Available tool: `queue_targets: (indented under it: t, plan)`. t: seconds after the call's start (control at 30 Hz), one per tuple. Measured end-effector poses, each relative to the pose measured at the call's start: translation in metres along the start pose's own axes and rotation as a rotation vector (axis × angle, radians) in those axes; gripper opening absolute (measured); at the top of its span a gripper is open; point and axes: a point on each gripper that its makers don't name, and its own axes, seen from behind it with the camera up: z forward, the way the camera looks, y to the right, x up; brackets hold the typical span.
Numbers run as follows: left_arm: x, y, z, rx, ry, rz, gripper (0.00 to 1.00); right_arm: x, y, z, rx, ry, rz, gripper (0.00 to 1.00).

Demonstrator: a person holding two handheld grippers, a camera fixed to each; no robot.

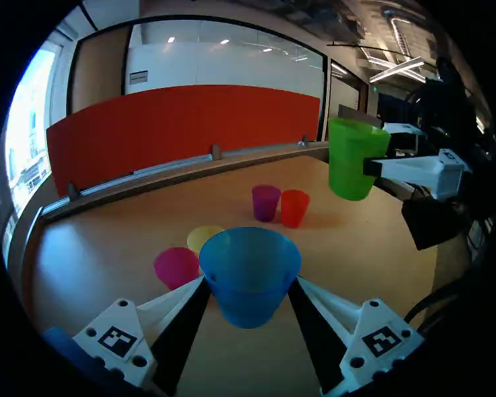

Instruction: Pour water

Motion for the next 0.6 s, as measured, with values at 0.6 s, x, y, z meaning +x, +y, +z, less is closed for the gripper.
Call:
queue_targets:
  t: [0.6]
  plan:
    - [-0.064, 0.000, 0.038, -0.013, -0.111, 0.028, 0.81, 0.005, 0.004, 0.016, 0.001, -0.011, 0.010, 0.87]
